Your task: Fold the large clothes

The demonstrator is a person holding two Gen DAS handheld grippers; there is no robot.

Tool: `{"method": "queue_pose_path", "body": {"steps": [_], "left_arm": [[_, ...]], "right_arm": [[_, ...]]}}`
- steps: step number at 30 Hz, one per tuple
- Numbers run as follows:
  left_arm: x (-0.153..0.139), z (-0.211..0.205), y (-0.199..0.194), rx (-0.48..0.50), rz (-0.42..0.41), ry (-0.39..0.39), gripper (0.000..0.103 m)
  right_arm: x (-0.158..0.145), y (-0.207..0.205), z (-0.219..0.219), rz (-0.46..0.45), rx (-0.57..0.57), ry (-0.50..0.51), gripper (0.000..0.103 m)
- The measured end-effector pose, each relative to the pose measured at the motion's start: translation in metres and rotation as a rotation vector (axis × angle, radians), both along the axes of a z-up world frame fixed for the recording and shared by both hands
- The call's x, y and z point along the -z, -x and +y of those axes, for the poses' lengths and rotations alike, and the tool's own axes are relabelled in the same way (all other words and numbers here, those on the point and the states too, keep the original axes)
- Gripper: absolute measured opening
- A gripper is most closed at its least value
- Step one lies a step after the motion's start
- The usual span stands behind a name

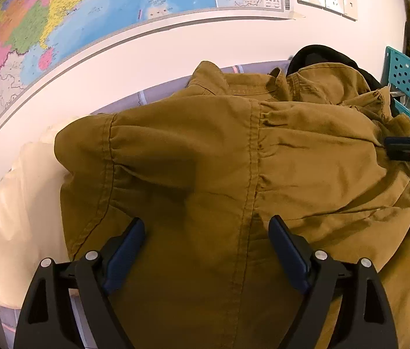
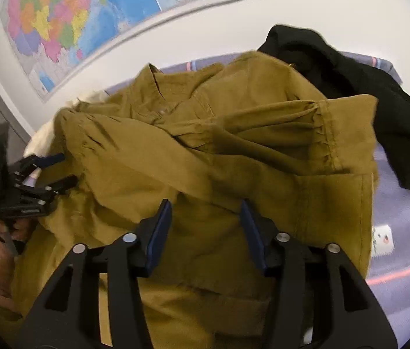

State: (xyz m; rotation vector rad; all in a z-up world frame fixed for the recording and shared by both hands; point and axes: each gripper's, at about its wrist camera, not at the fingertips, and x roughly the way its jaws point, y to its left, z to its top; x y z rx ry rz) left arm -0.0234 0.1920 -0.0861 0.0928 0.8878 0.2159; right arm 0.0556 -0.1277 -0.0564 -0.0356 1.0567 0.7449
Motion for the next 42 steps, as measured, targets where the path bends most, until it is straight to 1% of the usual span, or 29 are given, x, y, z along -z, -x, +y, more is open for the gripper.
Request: {"method": "queue_pose_path", "body": {"steps": [2,6,9,10,12,15,17,20,25,29,33,35,38,40,42], "left_arm": [[-0.001,-0.001,0.003,0.002,-0.004,0.004,0.087],[-0.005,-0.001,0.014,0.014,-0.018,0.02,0.087],[-0.006,-0.004,0.025,0.02,-0.026,0.001,0.087],[-0.006,-0.005,0.029,0.021,-0.026,-0.007,0.087],[-0.004,-0.004,0.034,0.022,-0.021,0.0,0.087],[0.001,-0.002,0.037,0.012,0.004,-0.009,0.087],[0.002,-0.002,0.038,0.008,0.005,-0.011,0.087],[-0.001,0.0,0.044,0.003,-0.007,0.001,0.087],[-0.012,0.002,0.068,0.005,-0.056,0.031,0.087],[-0.019,0.011,0.098,-0.008,-0.085,0.092,0.089],[-0.021,0.021,0.127,-0.028,-0.097,0.132,0.089],[-0.02,0.027,0.145,-0.034,-0.098,0.158,0.089],[-0.018,0.038,0.168,-0.034,-0.092,0.218,0.09],[-0.013,0.043,0.178,-0.018,-0.078,0.267,0.091],[-0.005,0.043,0.19,-0.005,-0.056,0.306,0.091]], "right_arm": [[-0.013,0.012,-0.007,-0.027,-0.01,-0.023,0.052],[-0.022,0.026,-0.011,-0.036,-0.05,-0.037,0.052],[-0.011,0.03,-0.011,-0.013,-0.057,0.002,0.052],[-0.002,0.029,-0.011,0.002,-0.047,0.026,0.048],[0.007,0.027,-0.011,0.015,-0.038,0.031,0.047],[0.008,0.027,-0.01,0.012,-0.03,0.027,0.047],[0.005,0.03,-0.012,0.01,-0.025,0.028,0.048],[-0.003,0.036,-0.018,0.015,-0.014,-0.005,0.05],[-0.023,0.058,-0.03,0.0,-0.013,-0.079,0.053],[-0.03,0.076,-0.04,0.0,-0.011,-0.088,0.055],[-0.021,0.088,-0.047,0.031,0.007,-0.075,0.055],[-0.02,0.093,-0.055,0.053,0.028,-0.125,0.056],[-0.029,0.104,-0.072,0.059,0.058,-0.206,0.062],[-0.036,0.112,-0.083,0.059,0.074,-0.242,0.063],[-0.043,0.125,-0.098,0.049,0.099,-0.259,0.068]]}}
